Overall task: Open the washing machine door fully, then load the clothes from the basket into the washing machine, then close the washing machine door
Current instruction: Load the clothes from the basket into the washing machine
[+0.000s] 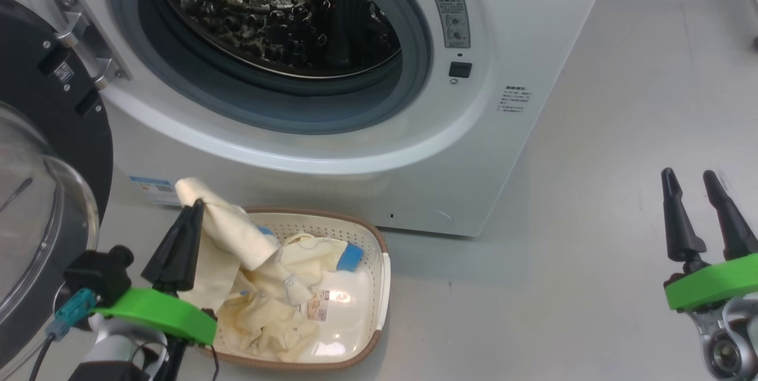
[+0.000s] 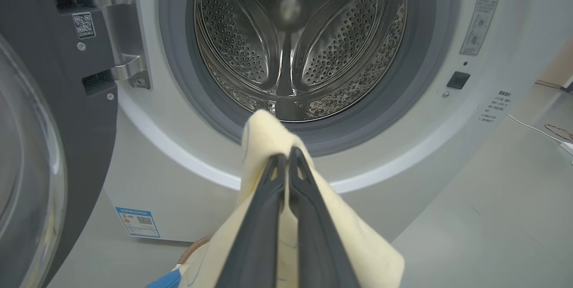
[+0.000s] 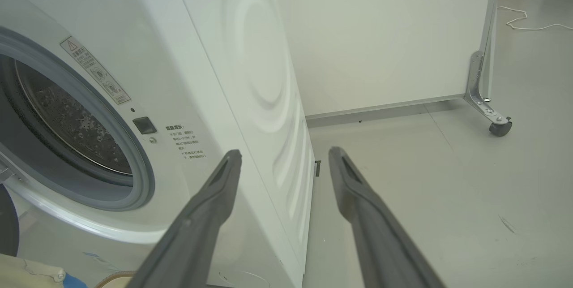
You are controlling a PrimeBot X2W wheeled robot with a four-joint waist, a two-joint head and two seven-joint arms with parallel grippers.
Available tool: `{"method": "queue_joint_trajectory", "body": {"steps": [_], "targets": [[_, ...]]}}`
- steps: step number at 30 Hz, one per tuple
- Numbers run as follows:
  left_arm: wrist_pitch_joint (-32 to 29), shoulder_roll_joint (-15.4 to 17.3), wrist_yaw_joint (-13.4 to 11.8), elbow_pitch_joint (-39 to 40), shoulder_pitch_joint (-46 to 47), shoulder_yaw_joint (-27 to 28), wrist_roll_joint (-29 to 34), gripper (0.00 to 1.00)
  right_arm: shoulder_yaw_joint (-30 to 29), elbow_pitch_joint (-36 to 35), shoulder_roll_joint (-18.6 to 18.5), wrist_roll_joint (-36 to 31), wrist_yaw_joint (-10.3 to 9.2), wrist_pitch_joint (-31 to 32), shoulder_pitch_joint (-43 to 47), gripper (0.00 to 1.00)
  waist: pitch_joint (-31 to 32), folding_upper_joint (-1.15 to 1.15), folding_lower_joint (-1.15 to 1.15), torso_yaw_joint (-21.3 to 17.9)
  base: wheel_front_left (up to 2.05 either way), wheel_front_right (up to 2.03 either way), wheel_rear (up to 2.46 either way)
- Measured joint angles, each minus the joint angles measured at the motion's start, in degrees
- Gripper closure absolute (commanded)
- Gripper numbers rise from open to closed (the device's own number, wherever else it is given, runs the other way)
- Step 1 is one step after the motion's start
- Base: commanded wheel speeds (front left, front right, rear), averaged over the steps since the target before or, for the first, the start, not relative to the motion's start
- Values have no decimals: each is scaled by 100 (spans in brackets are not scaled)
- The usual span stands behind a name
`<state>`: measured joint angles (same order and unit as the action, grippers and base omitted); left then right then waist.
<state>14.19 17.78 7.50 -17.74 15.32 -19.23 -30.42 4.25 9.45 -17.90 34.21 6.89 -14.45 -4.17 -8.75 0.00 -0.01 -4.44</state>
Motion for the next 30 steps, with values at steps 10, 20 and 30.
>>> {"method": "queue_joint_trajectory", "body": {"steps": [10,20,30], "targets": [[1,-162,0,988,-826,670,567,100,-157,-33,0,0,0,0,176,0,46,0,0,60,0,0,0],[16,-381,0,1206,-949,838,681,100,-211,-122,14,0,0,0,143,0,-201,0,0,11,0,0,0],[16,-475,0,968,337,736,734,100,-211,-167,189,0,0,-1,-192,0,-717,0,0,-160,0,0,0]]}}
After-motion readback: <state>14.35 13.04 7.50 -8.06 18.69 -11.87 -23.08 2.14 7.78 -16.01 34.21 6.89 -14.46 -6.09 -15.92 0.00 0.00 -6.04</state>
